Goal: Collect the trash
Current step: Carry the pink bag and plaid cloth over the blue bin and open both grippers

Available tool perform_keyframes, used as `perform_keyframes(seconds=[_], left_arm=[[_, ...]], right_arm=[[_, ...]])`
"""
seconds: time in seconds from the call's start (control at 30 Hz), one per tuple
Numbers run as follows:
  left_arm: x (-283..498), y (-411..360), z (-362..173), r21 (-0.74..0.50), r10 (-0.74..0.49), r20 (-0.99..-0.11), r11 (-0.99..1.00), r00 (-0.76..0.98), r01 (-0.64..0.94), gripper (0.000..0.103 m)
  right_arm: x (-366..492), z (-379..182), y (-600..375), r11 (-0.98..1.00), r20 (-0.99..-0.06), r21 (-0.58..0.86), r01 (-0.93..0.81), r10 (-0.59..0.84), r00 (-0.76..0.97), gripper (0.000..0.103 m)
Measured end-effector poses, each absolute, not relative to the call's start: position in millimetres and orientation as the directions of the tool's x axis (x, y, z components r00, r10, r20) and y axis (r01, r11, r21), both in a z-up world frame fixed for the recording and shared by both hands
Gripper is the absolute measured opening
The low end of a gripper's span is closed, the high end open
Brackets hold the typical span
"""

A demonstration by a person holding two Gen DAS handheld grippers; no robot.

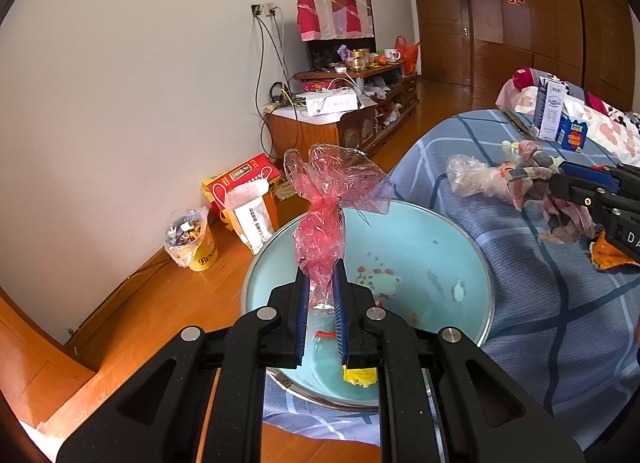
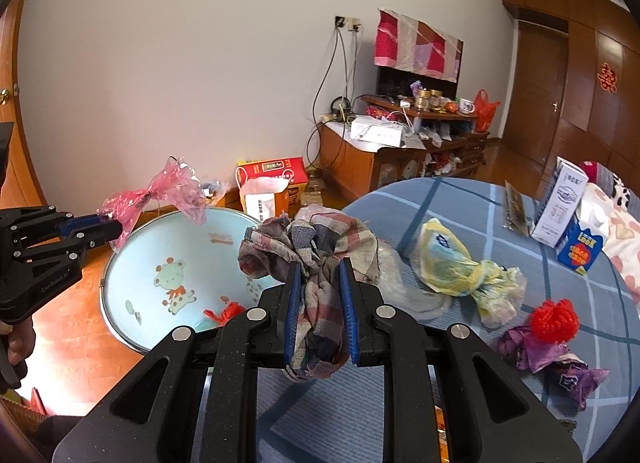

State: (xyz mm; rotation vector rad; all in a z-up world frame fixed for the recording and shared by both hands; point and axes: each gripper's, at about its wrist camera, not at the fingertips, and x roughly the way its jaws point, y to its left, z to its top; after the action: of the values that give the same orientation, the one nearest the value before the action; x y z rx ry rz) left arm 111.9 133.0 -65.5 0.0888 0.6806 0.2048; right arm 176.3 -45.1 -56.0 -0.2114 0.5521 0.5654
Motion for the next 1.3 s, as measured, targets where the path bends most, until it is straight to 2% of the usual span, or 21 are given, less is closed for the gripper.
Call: perform_keyframes(seconds=[1.3], left_arm=[[108, 152, -71, 0.148, 0.266, -0.623, 0.963, 0.736, -0.223, 0.011]], right_arm=[[176, -66, 0, 0.777, -0.576, -0.082, -0.624, 0.475, 0.666, 0.020]])
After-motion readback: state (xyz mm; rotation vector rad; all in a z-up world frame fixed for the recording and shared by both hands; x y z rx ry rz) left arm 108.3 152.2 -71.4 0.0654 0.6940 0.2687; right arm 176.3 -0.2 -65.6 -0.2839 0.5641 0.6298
